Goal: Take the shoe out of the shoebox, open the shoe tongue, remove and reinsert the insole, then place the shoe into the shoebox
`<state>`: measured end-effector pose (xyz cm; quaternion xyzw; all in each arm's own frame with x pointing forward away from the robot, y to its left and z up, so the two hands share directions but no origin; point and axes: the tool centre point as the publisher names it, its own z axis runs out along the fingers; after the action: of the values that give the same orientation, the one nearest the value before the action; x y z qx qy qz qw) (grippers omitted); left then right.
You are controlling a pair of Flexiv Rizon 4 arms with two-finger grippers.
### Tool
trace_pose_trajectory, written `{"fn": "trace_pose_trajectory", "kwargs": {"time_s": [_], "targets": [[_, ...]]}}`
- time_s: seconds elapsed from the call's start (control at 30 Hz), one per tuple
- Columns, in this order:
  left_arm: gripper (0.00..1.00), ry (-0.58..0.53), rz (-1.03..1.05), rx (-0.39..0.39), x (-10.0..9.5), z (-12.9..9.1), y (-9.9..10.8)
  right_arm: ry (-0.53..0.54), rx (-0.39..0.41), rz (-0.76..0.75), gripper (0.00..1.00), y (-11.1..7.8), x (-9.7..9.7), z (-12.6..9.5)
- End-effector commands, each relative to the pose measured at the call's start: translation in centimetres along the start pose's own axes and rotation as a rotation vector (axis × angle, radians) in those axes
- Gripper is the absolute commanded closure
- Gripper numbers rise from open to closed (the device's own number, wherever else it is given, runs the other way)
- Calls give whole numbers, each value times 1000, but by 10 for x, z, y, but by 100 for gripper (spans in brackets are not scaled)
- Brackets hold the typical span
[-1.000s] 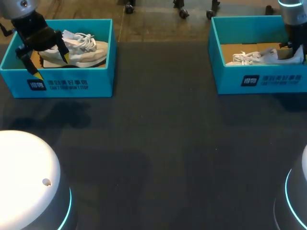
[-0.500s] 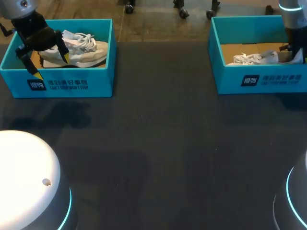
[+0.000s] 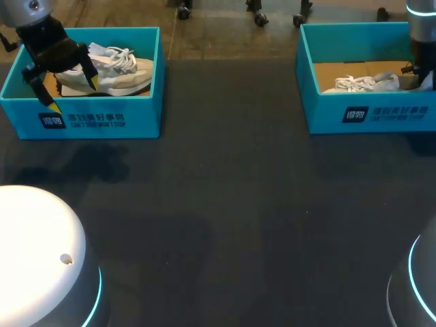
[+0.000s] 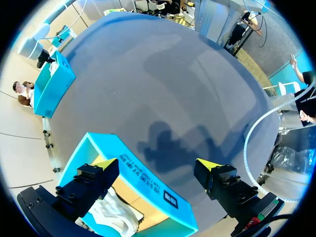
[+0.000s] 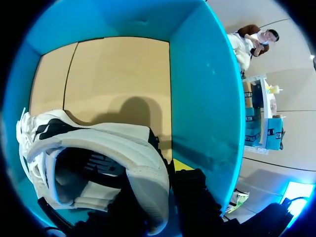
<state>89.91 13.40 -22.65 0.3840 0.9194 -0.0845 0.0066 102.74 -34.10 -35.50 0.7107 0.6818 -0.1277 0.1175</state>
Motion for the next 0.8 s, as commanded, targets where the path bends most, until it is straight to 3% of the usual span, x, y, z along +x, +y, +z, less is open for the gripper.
{"fn": "trace_pose_trajectory", "kwargs": {"time_s": [0.03,0.27,0.3,0.47,0.73,0.8], "targets": [[0,3,0,-1,0,0,0,31,6,3,100,0,-3,3],[0,3,0,-1,0,0,0,63,-7,-16,100,1,0,8],[0,3,0,-1,0,0,0,66,-7,-17,94,1,0,9],[0,3,0,-1,0,0,0,69,-15,-22,86,0,0,8],[0,3,0,-1,0,0,0,81,-22,-31,53,-2,-1,6],[0,3,0,-1,0,0,0,82,-27,-31,38,-3,-2,4]]}}
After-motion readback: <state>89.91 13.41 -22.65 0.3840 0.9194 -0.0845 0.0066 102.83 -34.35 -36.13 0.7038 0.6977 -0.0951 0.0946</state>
